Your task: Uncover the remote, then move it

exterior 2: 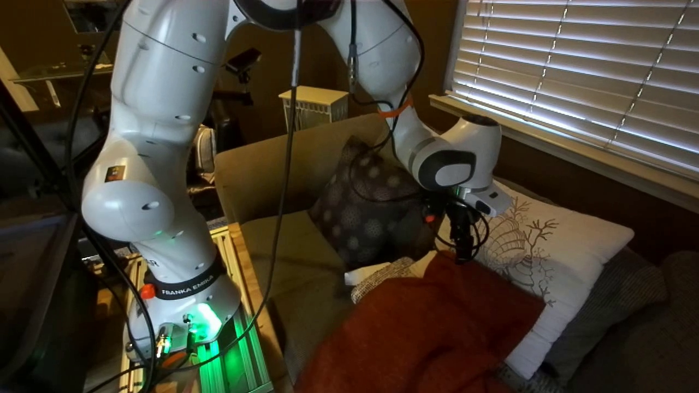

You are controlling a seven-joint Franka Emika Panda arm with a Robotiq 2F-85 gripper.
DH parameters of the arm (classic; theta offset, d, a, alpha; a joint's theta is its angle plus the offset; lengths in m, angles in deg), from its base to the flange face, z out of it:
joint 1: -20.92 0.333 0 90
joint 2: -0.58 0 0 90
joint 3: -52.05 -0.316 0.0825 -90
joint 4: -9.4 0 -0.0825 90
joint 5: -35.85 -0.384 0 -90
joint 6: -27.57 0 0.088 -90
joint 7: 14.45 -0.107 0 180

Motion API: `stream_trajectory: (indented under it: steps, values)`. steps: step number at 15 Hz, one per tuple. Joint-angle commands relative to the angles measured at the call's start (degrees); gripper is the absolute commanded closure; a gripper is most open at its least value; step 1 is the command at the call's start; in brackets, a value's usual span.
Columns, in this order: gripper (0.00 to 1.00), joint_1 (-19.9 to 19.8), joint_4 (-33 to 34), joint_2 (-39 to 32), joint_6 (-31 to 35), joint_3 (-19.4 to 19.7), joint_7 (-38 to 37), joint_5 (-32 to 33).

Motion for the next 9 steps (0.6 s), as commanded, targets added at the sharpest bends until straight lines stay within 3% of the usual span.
stream_trajectory:
  steps: [1, 9]
  values:
    - [0.00, 1.56, 7.77, -6.29, -4.75, 1.54, -2.07, -1.27]
    - [0.00, 3.50, 17.03, -14.95, -10.44, 3.21, -7.30, -1.21]
